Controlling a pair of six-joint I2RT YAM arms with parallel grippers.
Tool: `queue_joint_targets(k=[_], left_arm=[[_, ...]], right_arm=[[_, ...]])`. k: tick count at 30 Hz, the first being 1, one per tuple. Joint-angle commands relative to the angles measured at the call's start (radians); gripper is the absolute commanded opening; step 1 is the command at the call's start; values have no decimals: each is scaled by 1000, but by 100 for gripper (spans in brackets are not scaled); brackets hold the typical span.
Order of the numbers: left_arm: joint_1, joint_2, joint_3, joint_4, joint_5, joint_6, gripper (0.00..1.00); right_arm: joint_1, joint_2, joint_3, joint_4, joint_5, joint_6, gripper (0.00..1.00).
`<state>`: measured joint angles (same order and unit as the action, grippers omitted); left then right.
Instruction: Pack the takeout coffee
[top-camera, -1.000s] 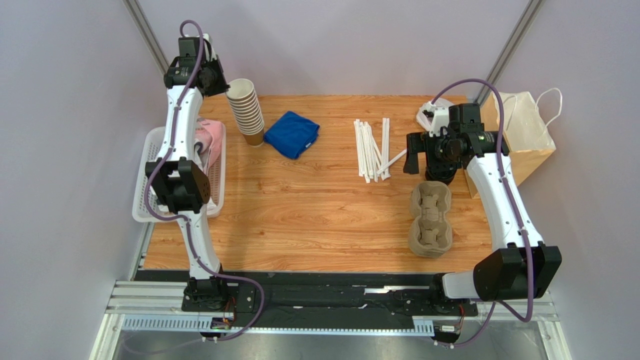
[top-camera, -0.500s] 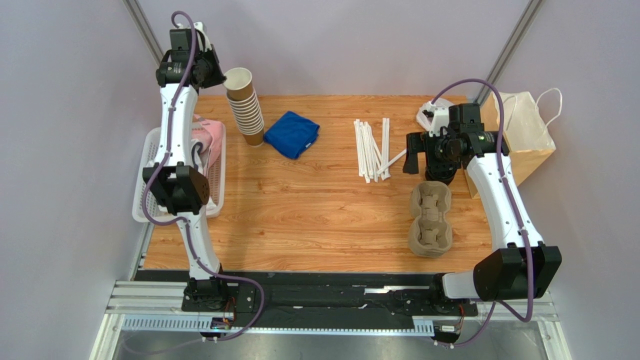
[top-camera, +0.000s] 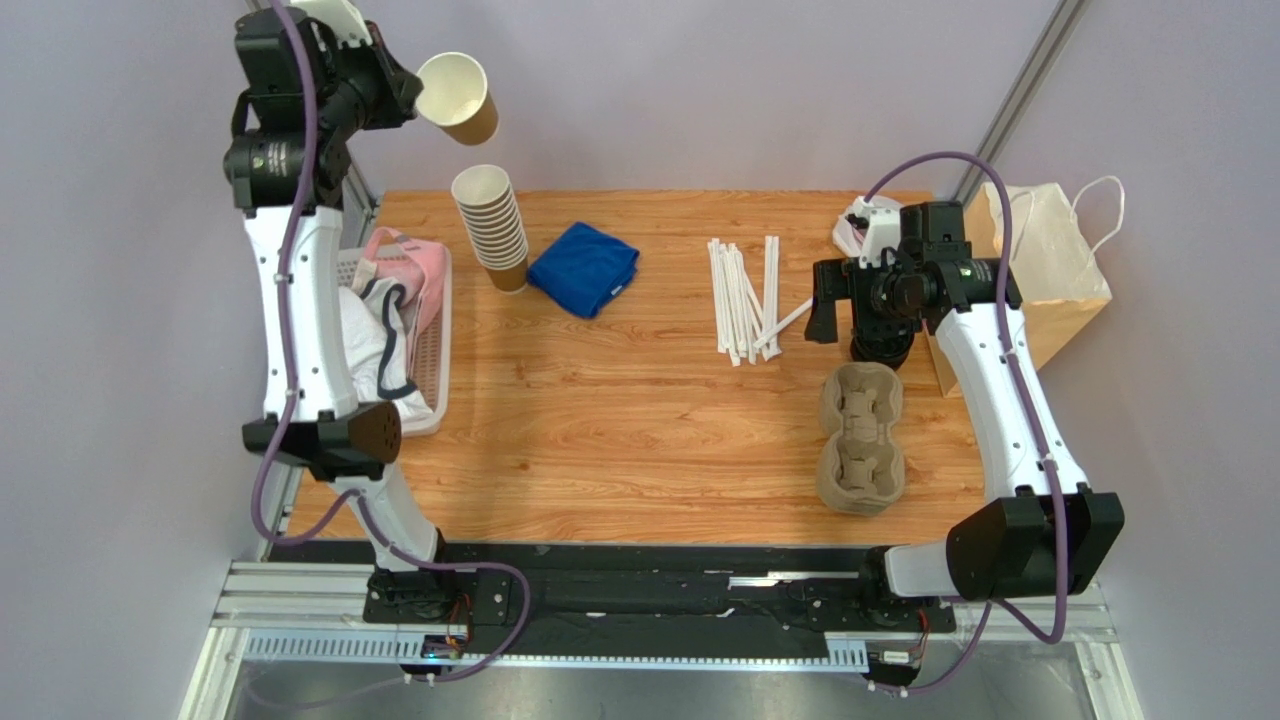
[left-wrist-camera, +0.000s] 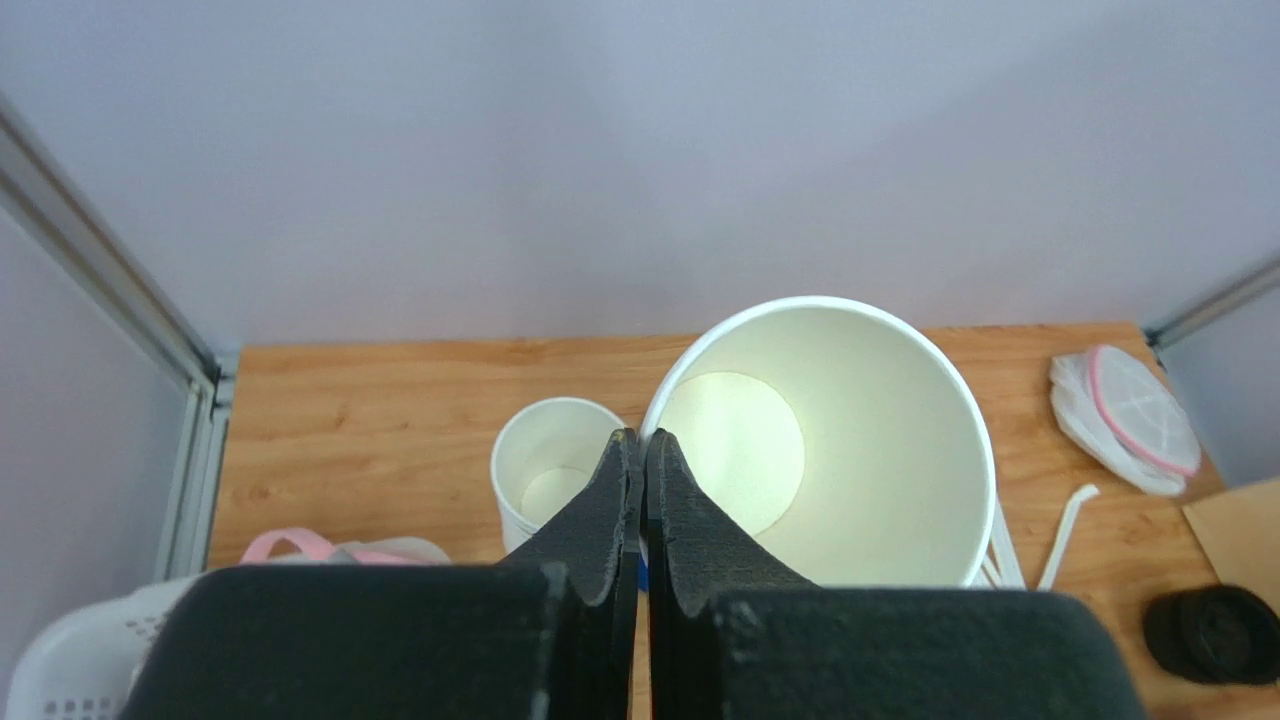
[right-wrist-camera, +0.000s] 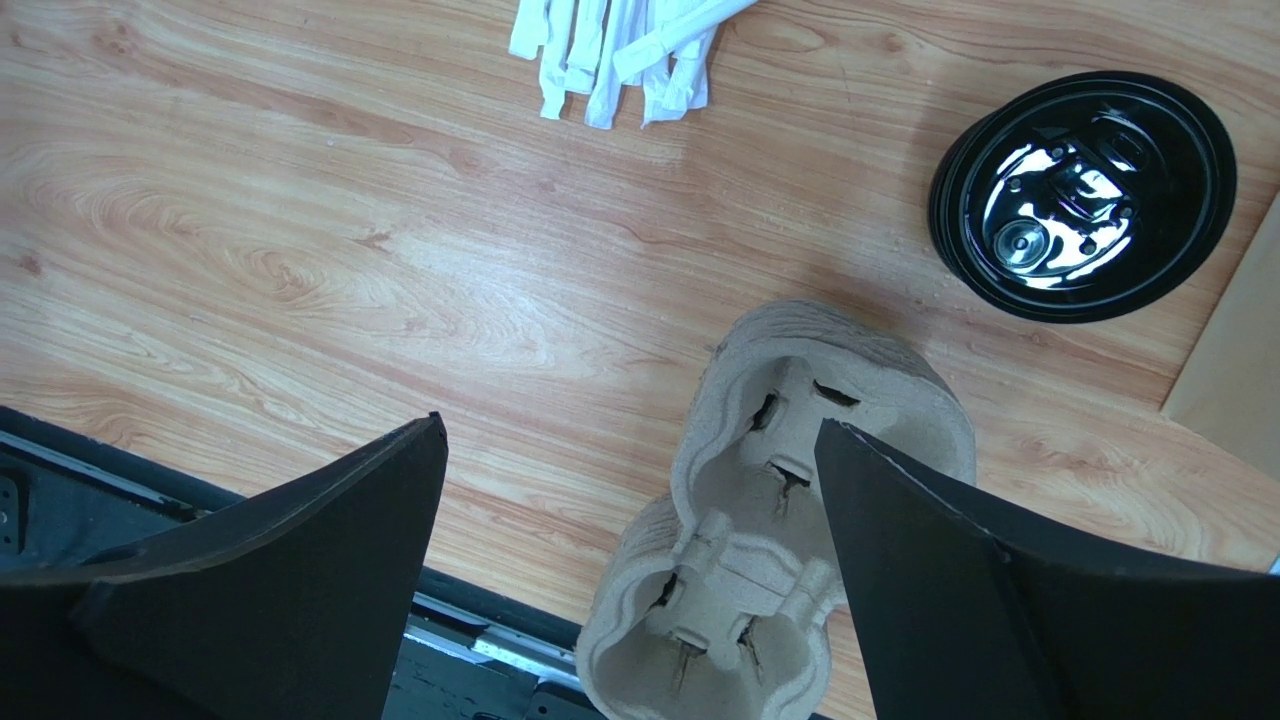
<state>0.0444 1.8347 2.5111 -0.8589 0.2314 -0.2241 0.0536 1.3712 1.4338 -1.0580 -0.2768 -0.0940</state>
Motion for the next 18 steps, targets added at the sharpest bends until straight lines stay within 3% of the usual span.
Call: queue_joint_targets(k=[1, 3, 6, 11, 18], left_arm=[[-41, -184, -186, 27, 161, 118, 0], [-84, -250, -305, 32, 209, 152, 0], [-121, -394, -599, 52, 272, 175, 0], [-204, -526, -924, 135, 273, 259, 0], [-343, -673, -1378, 409, 238, 293, 0]], right_arm=[[-3, -6, 34, 7, -32, -7, 100], [-3, -8, 34, 7, -29, -19, 100], [-1, -15, 36, 4, -21, -26, 100], [-3, -32, 36, -2, -32, -45, 100], [-1, -44, 14, -5, 7, -82, 100]])
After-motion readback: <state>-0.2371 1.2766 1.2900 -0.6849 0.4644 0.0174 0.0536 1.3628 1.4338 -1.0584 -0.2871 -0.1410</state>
